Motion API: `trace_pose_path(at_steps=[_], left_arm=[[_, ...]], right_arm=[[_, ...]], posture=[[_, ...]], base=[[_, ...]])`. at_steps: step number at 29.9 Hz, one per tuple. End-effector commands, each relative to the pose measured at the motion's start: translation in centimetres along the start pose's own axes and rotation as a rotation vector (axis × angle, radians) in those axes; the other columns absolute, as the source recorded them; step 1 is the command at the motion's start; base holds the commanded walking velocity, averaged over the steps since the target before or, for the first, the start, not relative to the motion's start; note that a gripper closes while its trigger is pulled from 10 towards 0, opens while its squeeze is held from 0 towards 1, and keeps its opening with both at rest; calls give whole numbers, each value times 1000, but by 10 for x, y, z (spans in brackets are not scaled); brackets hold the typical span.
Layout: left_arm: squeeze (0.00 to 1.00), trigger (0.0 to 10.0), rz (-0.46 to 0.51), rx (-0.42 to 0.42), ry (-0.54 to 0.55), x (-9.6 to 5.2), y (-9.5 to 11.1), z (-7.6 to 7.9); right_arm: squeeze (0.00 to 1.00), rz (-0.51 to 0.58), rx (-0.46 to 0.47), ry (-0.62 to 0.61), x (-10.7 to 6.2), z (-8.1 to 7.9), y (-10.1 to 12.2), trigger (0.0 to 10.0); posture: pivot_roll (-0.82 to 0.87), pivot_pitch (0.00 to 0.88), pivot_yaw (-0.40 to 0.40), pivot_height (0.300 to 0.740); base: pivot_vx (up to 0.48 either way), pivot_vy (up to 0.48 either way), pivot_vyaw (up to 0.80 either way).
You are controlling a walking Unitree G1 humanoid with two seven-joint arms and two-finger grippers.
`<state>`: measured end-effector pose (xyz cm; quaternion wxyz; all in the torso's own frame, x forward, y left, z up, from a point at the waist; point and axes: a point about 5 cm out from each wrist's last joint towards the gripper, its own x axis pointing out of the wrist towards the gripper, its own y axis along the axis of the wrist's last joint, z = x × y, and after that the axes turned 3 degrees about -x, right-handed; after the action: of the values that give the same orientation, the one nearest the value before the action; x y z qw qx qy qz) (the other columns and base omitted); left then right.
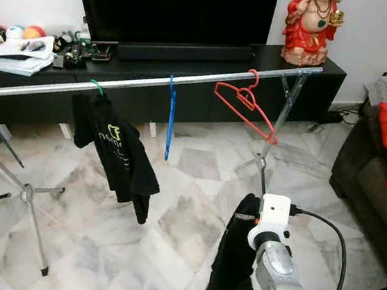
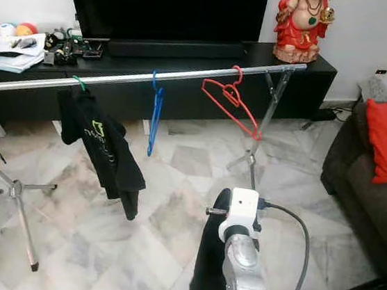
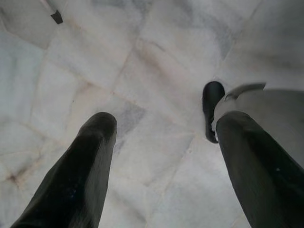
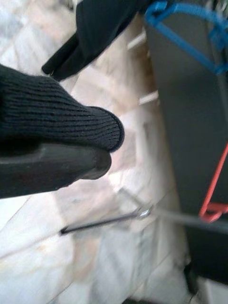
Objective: Hang hanger
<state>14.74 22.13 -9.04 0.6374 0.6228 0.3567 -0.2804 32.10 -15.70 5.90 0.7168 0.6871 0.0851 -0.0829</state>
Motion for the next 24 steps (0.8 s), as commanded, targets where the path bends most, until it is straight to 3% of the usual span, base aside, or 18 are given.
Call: trace_pose_path(at_steps=[1,3,4,6,7,8,11,12,16,24], left_arm=[[0,10000,35,-28,37,-2,6,-19],[0,10000,161,-17,59,-2,31,-31],[0,10000,161,-17,59,-2,31,-31],[0,10000,417,-8,42,-4,83,-37],[0,10000,417,-8,42,-4,83,-37],[0,10000,527,-7,26,-8,105,-35],[0,10000,680,20,-2,-19,135,-28],[0,10000,765,36,-20,-29,148,-20],[0,10000,846,44,-39,-44,150,-9],[0,10000,839,41,-61,-49,142,2]], right_arm=[[0,23,10,-6,1,0,3,10000],[0,-12,3,-15,-1,3,-8,10000],[0,-12,3,-15,-1,3,-8,10000],[0,-44,8,-30,-4,7,-20,10000],[0,-44,8,-30,-4,7,-20,10000],[0,-55,8,-35,-5,8,-24,10000],[0,-77,16,-45,-7,11,-32,10000],[0,-86,21,-56,-8,14,-36,10000],[0,-88,26,-67,-10,17,-40,10000],[0,-65,32,-74,-10,19,-39,10000]], posture=[[8,84,58,740],[16,80,54,740],[16,80,54,740],[13,76,51,740],[13,76,51,740],[15,75,50,740],[17,70,51,740],[11,64,53,740],[4,60,53,740],[9,49,46,740]], base=[[0,0,0],[0,0,0],[0,0,0],[0,0,0],[0,0,0],[0,0,0],[0,0,0],[0,0,0],[0,0,0],[0,0,0]])
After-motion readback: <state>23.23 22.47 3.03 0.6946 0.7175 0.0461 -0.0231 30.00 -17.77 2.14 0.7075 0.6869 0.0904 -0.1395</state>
